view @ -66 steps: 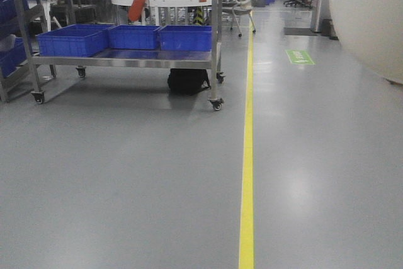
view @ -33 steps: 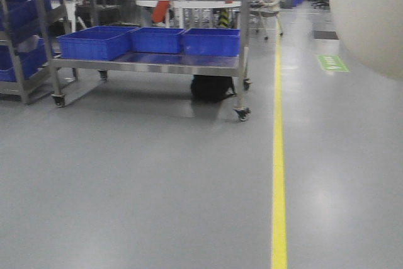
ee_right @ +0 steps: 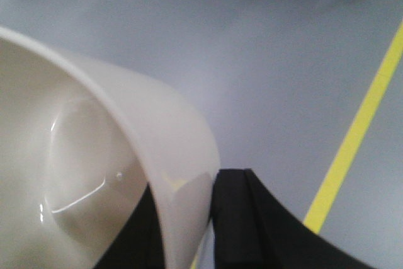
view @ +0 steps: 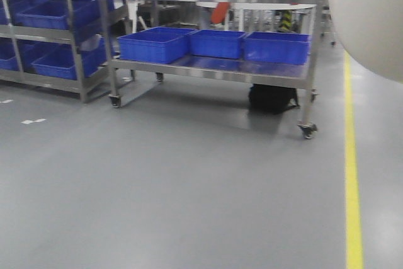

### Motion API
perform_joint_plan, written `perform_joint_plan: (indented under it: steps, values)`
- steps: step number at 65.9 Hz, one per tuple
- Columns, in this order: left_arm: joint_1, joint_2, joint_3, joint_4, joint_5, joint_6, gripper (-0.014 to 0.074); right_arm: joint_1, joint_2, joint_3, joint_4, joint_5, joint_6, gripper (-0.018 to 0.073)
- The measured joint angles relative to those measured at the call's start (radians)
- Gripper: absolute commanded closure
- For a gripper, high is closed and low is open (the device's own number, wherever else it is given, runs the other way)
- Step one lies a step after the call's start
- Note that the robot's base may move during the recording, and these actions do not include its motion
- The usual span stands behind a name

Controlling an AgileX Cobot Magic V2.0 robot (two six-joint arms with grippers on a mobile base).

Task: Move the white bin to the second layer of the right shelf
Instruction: 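Drive along the yellow floor line past the blue-bin carts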

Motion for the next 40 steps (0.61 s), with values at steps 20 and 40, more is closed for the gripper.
perform_joint_plan:
  steps: [20,40]
  values:
    - [0.000,0.000,0.000,0.000,0.000,0.000,0.0512,0.000,0.000,0.000,0.005,0.000,0.000,0.0507]
    - [0.000,0.000,0.000,0.000,0.000,0.000,0.0512,0.000,0.000,0.000,0.000,0.000,0.000,0.0507]
